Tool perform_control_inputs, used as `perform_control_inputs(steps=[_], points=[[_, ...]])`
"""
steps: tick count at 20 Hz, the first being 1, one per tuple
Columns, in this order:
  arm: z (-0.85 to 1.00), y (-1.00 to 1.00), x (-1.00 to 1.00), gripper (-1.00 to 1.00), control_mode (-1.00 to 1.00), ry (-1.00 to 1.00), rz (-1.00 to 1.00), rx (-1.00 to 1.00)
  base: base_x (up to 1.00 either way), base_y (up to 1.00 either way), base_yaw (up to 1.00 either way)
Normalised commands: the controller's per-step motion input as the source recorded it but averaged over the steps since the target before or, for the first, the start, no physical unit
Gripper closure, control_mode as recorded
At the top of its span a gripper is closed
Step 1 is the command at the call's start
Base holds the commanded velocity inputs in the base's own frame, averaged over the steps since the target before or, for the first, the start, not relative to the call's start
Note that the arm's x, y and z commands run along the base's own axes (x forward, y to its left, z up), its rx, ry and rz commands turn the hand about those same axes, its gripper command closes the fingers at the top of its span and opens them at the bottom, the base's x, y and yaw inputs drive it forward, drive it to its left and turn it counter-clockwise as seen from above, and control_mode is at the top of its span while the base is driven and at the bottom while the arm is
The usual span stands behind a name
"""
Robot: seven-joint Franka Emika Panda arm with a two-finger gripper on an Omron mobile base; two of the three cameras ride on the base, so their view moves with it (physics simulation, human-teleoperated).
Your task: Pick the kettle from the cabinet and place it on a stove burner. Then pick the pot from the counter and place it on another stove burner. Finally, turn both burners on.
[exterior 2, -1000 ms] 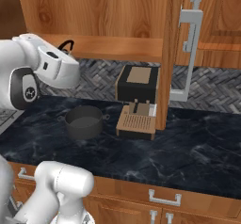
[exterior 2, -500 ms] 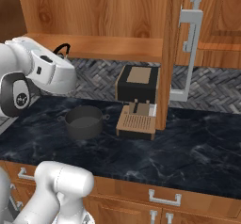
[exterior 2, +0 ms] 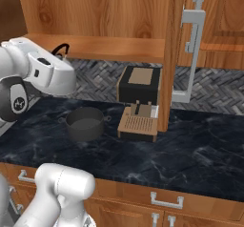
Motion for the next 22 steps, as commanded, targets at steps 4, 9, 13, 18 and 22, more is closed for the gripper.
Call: perform_control_inputs(steps=[4, 9, 13, 18, 22], points=[[0.0, 0.0, 0.0, 1.0, 1.0, 0.0, 0.0, 0.0, -0.68, 0.14, -0.01], [0.0, 0.0, 0.0, 1.0, 1.0, 0.0, 0.0, 0.0, -0.68, 0.15, -0.01], [0.0, 0.0, 0.0, 1.0, 1.0, 0.0, 0.0, 0.0, -0.65, 0.28, 0.0], [0.0, 0.0, 0.0, 1.0, 1.0, 0.0, 0.0, 0.0, -0.66, 0.41, -0.01], [0.0, 0.0, 0.0, 1.0, 1.0, 0.0, 0.0, 0.0, -0.52, 0.62, -0.01]])
